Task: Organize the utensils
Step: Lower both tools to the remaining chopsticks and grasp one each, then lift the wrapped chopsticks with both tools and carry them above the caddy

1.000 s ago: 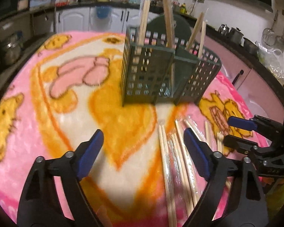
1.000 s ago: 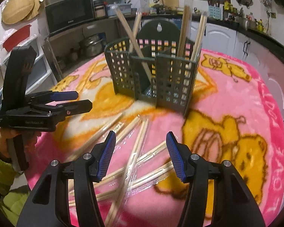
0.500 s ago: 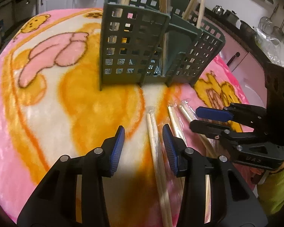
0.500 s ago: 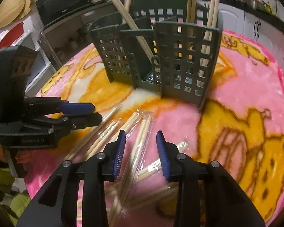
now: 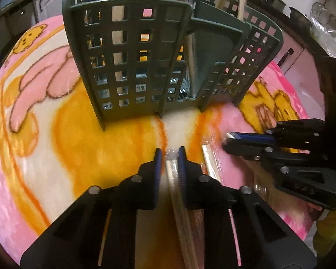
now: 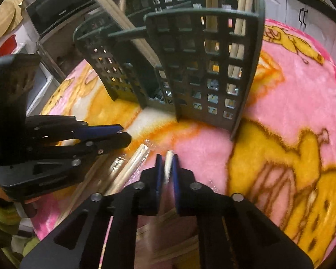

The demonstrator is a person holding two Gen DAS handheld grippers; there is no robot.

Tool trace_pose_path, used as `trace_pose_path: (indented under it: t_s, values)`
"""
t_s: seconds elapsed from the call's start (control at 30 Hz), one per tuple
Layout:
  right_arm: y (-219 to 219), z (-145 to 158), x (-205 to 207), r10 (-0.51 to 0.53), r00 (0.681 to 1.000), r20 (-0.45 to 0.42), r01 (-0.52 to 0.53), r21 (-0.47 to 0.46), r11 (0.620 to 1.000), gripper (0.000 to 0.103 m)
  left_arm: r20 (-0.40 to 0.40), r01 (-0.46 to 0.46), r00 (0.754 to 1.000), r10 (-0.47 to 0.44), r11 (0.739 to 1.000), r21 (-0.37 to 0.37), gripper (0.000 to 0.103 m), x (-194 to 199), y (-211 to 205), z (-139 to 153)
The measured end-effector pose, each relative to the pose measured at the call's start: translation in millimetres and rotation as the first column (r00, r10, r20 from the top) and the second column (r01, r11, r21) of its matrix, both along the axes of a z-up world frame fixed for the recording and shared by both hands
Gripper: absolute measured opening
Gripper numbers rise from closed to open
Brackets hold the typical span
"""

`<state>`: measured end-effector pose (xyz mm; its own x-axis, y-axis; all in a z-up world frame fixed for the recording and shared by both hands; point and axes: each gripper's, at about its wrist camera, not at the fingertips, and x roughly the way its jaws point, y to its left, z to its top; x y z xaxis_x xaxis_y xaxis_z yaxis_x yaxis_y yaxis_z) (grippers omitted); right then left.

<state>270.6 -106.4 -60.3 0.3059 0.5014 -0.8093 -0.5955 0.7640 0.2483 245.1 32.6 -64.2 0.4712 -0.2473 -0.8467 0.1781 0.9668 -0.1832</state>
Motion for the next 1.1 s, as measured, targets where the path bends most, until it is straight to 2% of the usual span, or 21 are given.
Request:
trace_pose_path:
  t_s: [0.23,0.5,0.77,1.1]
  values:
    - [-14,24,-14,-0.003,0.999,0.042,0.000,0.060,0.998,0.006,0.014,0.018,1.000,-0.018,1.000,-0.004,0.004,-3,2,6]
    - [-30,64,-35,-0.006,0.991,0.132,-0.010,0.123,0.992,0.006,0.133,0.018,0.991,-0.012,0.999,-0.047,0.003,-22,8,50]
    - [-43,117,-56,-0.041,0.964,0.261,-0.016,0.213,0.977,0.006,0.298,0.030,0.955,-0.001,0.996,-0.090,0.003,-40,4,117]
    - [-61,176,-74,-0.141,0.883,0.447,0.010,0.284,0.959,0.006,0.460,0.038,0.887,0.026,0.991,-0.128,0.003,-45,-1,184]
